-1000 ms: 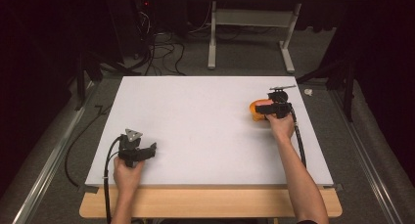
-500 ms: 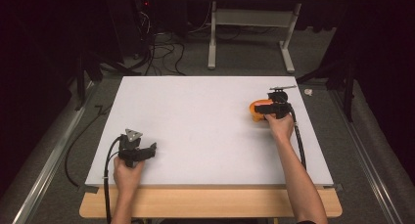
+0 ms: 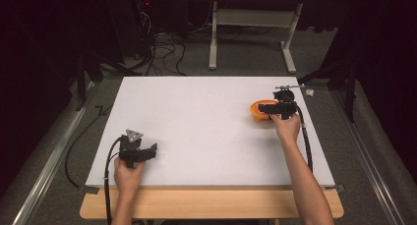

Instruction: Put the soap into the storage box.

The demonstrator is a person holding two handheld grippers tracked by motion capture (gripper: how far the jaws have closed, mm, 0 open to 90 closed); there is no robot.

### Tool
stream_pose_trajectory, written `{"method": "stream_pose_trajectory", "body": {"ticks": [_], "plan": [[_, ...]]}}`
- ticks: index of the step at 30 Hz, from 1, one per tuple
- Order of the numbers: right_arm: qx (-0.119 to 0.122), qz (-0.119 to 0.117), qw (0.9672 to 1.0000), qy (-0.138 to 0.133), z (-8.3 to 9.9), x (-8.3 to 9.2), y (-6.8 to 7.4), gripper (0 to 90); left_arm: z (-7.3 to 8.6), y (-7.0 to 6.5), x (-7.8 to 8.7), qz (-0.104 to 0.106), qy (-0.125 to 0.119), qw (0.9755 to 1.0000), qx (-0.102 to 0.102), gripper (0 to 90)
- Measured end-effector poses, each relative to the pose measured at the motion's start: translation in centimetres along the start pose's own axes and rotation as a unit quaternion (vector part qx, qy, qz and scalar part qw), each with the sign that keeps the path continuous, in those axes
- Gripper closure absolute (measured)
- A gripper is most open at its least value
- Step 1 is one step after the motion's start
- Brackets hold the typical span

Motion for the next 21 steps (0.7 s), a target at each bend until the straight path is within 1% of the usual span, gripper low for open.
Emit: {"method": "stream_pose_trajectory", "body": {"ticks": [1, 2, 3, 6, 9, 10, 11, 17, 21], "plan": [[0.006, -0.005, 1.0, -0.006, 0.0, 0.4, 0.1, 13.9, 0.0, 0.0, 0.0, 0.0, 0.0, 1.0, 0.0, 21.5], [0.006, -0.005, 1.0, -0.006, 0.0, 0.4, 0.1, 13.9, 0.0, 0.0, 0.0, 0.0, 0.0, 1.0, 0.0, 21.5], [0.006, -0.019, 0.9997, -0.014, 0.2, 0.8, 0.2, 14.1, 0.0, 0.0, 0.0, 0.0, 0.0, 1.0, -0.001, 21.5], [0.008, -0.022, 0.9996, -0.018, 0.6, 1.2, 0.0, 14.2, 0.0, 0.0, 0.0, 0.001, 0.0, 1.0, 0.0, 21.5], [0.011, -0.021, 0.9996, -0.015, 0.7, 1.5, -0.1, 14.2, 0.0, 0.0, 0.0, 0.0, 0.001, 1.0, 0.0, 21.5], [0.014, -0.021, 0.9995, -0.018, 0.7, 1.7, -0.1, 14.2, 0.0, 0.0, 0.0, 0.0, 0.0, 1.0, 0.0, 21.5], [0.016, -0.026, 0.9992, -0.027, 0.9, 2.1, -0.1, 14.3, 0.0, 0.0, 0.0, -0.001, 0.0, 1.0, 0.0, 21.5], [0.018, -0.032, 0.9986, -0.037, 1.4, 3.1, -0.6, 14.4, 0.0, 0.0, 0.0, -0.001, 0.0, 1.0, 0.0, 21.5], [0.017, -0.035, 0.9986, -0.038, 1.5, 3.7, -0.8, 14.4, 0.0, 0.0, 0.0, 0.0, 0.001, 1.0, -0.001, 21.5]]}}
Point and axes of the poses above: each handheld gripper's, and its own axes: x roughly backward along the jaws, z roughly out of its underside, y roughly to its left, the point moved 3 cm from there along -x, roughly forward along the jaws, and after that the axes turned 13 degrees about -x, right-handed, at the moved point
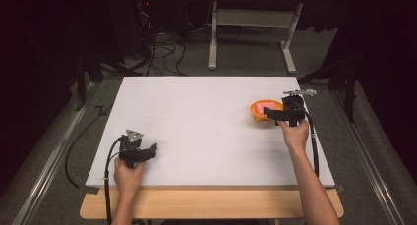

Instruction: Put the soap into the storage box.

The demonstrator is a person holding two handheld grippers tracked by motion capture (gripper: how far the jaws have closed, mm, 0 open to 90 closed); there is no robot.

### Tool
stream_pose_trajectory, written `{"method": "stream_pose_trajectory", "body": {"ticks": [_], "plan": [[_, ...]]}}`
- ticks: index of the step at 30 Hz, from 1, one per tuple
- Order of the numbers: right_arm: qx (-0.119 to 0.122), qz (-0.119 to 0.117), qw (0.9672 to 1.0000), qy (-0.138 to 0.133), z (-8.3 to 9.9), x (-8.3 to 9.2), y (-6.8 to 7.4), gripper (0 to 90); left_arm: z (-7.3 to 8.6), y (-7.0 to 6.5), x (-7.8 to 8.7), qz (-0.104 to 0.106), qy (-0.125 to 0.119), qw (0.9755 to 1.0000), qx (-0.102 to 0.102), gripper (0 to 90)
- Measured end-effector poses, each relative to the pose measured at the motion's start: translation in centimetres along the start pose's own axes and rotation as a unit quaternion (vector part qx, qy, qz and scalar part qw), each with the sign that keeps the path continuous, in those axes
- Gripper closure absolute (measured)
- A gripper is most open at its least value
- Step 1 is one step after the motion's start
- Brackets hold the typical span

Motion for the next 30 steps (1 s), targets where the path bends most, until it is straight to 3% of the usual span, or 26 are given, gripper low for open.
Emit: {"method": "stream_pose_trajectory", "body": {"ticks": [11, 30], "plan": [[0.003, -0.015, 0.9997, -0.021, 0.7, 1.9, -0.1, 15.2, 0.0, 0.0, 0.0, -0.001, -0.001, 1.0, 0.0, 21.6], [0.023, -0.051, 0.9975, -0.043, 2.9, 4.6, 1.0, 17.4, 0.0, 0.0, 0.0, -0.001, -0.001, 1.0, 0.0, 21.5]]}}
Point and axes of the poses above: each handheld gripper's, and its own axes: x roughly backward along the jaws, z roughly out of its underside, y roughly to its left, the point moved 3 cm from there along -x, roughly forward along the jaws, and after that the axes turned 13 degrees about -x, right-handed, at the moved point
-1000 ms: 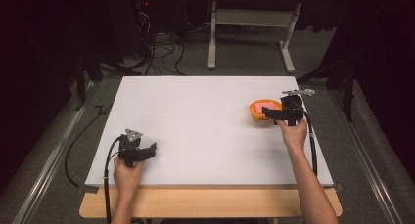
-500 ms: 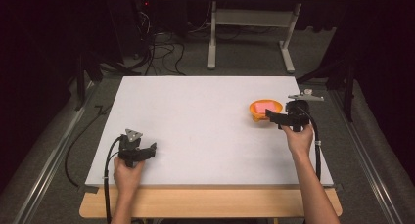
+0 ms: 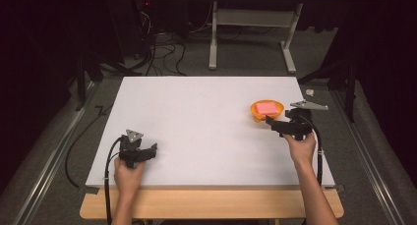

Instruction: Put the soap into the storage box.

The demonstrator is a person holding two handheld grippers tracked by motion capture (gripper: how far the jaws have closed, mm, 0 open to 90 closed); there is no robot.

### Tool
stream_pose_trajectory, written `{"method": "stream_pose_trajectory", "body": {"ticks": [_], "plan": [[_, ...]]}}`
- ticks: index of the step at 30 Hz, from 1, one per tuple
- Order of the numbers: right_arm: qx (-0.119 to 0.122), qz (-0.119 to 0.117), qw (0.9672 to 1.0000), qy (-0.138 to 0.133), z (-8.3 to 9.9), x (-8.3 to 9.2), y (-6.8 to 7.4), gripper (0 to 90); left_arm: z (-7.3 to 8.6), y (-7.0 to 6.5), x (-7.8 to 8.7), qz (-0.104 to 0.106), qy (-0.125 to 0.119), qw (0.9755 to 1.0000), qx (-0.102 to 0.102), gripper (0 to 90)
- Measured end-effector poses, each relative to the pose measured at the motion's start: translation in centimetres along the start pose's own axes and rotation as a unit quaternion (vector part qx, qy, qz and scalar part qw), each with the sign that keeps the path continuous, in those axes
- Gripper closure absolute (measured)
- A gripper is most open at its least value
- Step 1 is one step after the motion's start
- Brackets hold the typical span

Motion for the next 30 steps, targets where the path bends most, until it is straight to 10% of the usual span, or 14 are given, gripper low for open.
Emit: {"method": "stream_pose_trajectory", "body": {"ticks": [30], "plan": [[0.021, -0.047, 0.9983, 0.027, 4.4, -0.5, 2.5, 18.2, 0.0, 0.0, 0.0, 0.0, 0.0, 1.0, 0.001, 21.5]]}}
Point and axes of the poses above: each handheld gripper's, and its own axes: x roughly backward along the jaws, z roughly out of its underside, y roughly to its left, the point moved 3 cm from there along -x, roughly forward along the jaws, and after that the axes turned 13 degrees about -x, right-handed, at the moved point
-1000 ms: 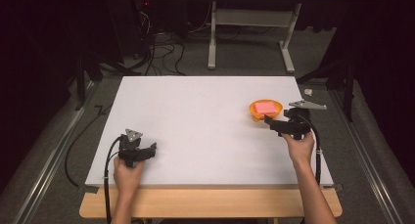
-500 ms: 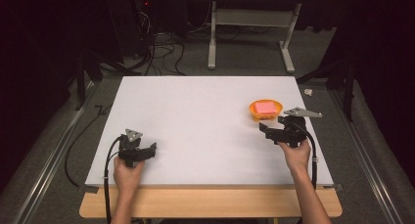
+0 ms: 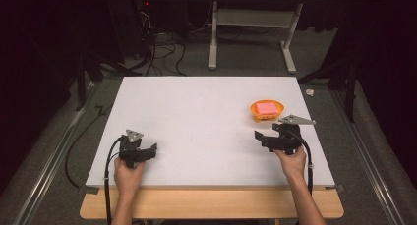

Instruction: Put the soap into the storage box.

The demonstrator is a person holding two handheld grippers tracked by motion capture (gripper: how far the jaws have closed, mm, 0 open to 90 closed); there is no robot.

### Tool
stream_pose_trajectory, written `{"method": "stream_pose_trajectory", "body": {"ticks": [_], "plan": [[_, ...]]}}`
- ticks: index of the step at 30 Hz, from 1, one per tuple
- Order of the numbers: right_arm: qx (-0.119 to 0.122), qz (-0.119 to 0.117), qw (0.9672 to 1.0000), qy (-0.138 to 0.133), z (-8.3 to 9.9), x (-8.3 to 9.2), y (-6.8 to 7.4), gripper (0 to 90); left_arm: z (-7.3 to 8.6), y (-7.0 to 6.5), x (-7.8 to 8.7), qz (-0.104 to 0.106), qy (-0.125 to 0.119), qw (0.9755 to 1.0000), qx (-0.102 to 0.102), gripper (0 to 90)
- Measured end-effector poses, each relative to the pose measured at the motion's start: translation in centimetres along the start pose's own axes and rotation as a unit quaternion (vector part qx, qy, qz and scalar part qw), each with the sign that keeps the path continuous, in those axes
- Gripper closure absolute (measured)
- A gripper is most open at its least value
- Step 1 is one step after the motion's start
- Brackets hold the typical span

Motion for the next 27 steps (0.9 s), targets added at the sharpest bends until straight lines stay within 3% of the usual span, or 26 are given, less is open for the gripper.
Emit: {"method": "stream_pose_trajectory", "body": {"ticks": [27], "plan": [[0.022, -0.013, 0.9982, 0.054, 3.5, -2.9, 1.2, 19.6, 0.0, 0.0, 0.0, -0.001, 0.001, 1.0, -0.002, 21.6]]}}
Point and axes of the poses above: each handheld gripper's, and its own axes: x roughly backward along the jaws, z roughly out of its underside, y roughly to its left, the point moved 3 cm from there along -x, roughly forward along the jaws, and after that the axes turned 13 degrees about -x, right-handed, at the moved point
